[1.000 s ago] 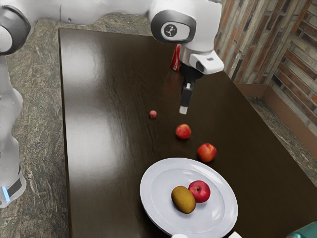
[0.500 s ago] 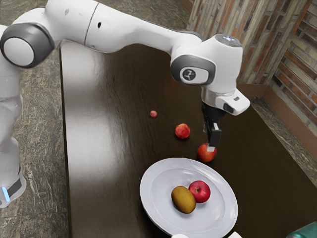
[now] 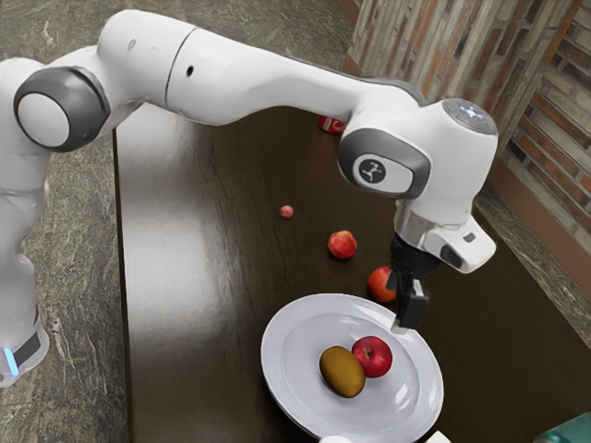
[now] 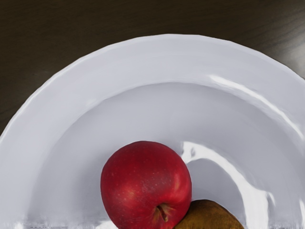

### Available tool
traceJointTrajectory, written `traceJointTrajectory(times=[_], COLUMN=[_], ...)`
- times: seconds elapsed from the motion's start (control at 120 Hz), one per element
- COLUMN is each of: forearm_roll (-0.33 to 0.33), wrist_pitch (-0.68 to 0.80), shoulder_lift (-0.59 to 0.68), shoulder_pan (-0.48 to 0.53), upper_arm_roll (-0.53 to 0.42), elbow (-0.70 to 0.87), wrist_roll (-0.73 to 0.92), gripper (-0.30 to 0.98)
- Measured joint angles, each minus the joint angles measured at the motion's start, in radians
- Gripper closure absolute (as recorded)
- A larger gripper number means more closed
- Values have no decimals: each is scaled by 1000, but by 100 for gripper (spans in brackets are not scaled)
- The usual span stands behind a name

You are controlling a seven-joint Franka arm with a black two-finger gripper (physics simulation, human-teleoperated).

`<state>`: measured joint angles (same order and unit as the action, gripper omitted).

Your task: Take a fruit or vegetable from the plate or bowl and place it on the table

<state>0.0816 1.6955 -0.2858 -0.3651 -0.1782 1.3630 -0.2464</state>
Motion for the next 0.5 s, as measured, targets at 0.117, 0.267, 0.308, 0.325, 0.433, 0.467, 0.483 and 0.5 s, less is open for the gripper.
traceJointTrajectory(times=[0.117,0.267,0.308,0.325,0.433,0.467,0.483,0.5], forearm_roll=[3,2,2,2,2,2,2,2], wrist_pitch=[-11,-14,-14,-15,-16,-16,-16,-16], shoulder_lift=[-42,-71,-73,-73,-73,-73,-73,-73], shoulder_pan=[12,11,9,8,10,10,10,8], upper_arm_roll=[10,14,13,13,12,13,13,15], elbow=[-4,-6,-6,-6,-7,-13,-16,-18], wrist_roll=[-30,-61,-69,-73,-92,-97,-99,-102], gripper=[2,2,2,2,2,2,2,2])
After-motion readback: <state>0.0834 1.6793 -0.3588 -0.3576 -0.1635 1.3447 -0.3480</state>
